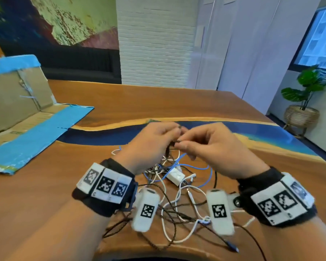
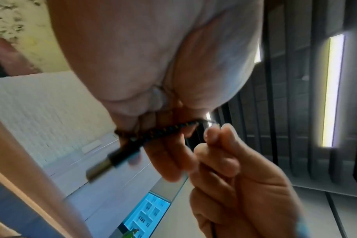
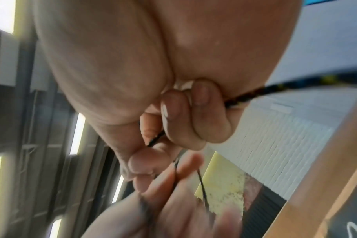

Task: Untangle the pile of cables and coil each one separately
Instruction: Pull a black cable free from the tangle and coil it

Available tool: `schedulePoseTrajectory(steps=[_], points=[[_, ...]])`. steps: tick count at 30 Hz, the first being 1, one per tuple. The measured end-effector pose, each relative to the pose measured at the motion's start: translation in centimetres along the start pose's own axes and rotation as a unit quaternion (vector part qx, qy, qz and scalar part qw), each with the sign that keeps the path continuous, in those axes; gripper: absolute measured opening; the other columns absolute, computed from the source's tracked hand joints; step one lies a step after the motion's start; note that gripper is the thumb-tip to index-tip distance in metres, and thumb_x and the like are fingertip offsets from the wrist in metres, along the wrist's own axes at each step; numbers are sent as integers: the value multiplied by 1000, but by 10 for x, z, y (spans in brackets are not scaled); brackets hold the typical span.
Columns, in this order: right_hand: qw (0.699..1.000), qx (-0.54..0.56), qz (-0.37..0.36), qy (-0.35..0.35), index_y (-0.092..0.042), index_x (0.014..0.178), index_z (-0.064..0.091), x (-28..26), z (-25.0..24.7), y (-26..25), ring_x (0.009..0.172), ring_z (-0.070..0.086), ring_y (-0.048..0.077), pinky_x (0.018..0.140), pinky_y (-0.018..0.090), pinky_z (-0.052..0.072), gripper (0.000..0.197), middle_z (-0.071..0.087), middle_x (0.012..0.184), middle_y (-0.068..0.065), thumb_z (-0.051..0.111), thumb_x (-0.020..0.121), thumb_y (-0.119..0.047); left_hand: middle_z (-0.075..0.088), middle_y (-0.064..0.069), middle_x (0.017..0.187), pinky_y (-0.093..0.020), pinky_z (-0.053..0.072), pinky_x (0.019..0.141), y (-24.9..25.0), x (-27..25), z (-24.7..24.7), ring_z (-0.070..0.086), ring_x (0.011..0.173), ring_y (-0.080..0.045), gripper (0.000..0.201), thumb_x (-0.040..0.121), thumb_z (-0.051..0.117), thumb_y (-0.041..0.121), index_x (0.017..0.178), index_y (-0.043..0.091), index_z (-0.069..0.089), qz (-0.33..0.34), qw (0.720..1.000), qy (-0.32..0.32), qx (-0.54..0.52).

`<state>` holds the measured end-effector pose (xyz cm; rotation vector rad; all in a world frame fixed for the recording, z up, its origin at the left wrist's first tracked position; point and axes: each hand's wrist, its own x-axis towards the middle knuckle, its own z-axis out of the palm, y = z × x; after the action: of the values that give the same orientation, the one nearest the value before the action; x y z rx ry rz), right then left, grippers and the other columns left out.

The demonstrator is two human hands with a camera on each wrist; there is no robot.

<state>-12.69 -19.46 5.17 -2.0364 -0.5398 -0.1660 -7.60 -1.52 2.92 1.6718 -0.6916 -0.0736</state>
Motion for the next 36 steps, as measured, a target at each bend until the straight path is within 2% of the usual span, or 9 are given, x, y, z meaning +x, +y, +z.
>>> schedulePoseTrajectory(steps=[6, 12, 17, 19, 21, 24, 29, 33, 36], points=[[981, 81, 43, 171, -13, 81, 77, 5, -26, 38, 41, 42, 2, 44, 11, 32, 16, 57, 56, 0, 69, 94, -11, 19, 4, 51, -25, 32, 44, 9, -16, -6, 12, 45, -15, 46, 101, 44, 35, 84, 5, 73, -120, 965, -95, -215], [982, 129, 98, 94, -24, 108, 74, 1, 17, 48, 44, 30, 13, 40, 18, 28, 30, 75, 82, 4, 54, 102, -4, 44, 3, 66, -28, 57, 72, 13, 3, 2, 43, 52, -9, 37, 103, 42, 14, 132, -2, 58, -38, 904, 54, -423], [983, 129, 130, -26, -19, 124, 62, -9, 42, 32, 42, 44, 16, 40, 25, 43, 34, 76, 90, 14, 55, 99, 2, 70, 20, 89, -36, 50, 92, 1, 15, 9, 72, 93, -14, 35, 106, 40, 4, 87, 13, 68, -7, 979, 189, -80], [977, 184, 108, 25, -10, 119, 68, -9, 36, 28, 42, 53, 16, 43, 27, 50, 31, 74, 85, 19, 55, 98, 8, 66, 32, 86, -36, 51, 78, -4, 12, 8, 70, 83, -15, 31, 105, 43, 10, 92, 19, 71, -10, 981, 145, 128], [959, 252, 91, 96, -5, 109, 73, -5, 21, 26, 46, 56, 16, 47, 27, 55, 27, 71, 80, 20, 55, 96, 11, 64, 18, 76, -45, 51, 71, -9, 8, 8, 61, 70, -19, 28, 106, 44, 16, 102, 22, 71, -42, 984, 55, 161], [944, 293, 90, 123, -4, 103, 75, -2, 2, 28, 49, 58, 16, 49, 27, 57, 23, 72, 83, 21, 56, 97, 7, 38, 0, 53, -44, 40, 56, -5, 3, 7, 36, 46, -18, 38, 109, 42, 26, 83, 9, 65, -110, 993, -46, 24], [952, 249, 89, 155, -12, 98, 79, -3, -8, 43, 39, 39, 12, 35, 22, 38, 27, 72, 80, 14, 57, 97, 4, 17, 7, 56, -23, 39, 46, 11, -5, -5, 13, 42, -10, 40, 101, 43, 31, 90, 8, 74, -114, 942, -68, -309], [975, 140, 112, 131, -18, 108, 75, -8, 11, 48, 38, 40, 14, 34, 23, 39, 25, 74, 79, 1, 59, 99, -1, 48, 4, 70, -31, 60, 83, 16, 1, -2, 56, 60, -10, 39, 99, 43, 16, 130, -2, 59, -35, 878, 19, -477], [994, 29, 92, 49, -24, 117, 73, -12, 34, 40, 48, 51, 5, 49, 23, 47, 29, 76, 83, -7, 65, 96, -5, 72, -4, 89, -39, 51, 103, 13, 8, 8, 73, 101, -22, 34, 107, 38, 7, 140, 3, 49, -22, 932, 103, -346]])
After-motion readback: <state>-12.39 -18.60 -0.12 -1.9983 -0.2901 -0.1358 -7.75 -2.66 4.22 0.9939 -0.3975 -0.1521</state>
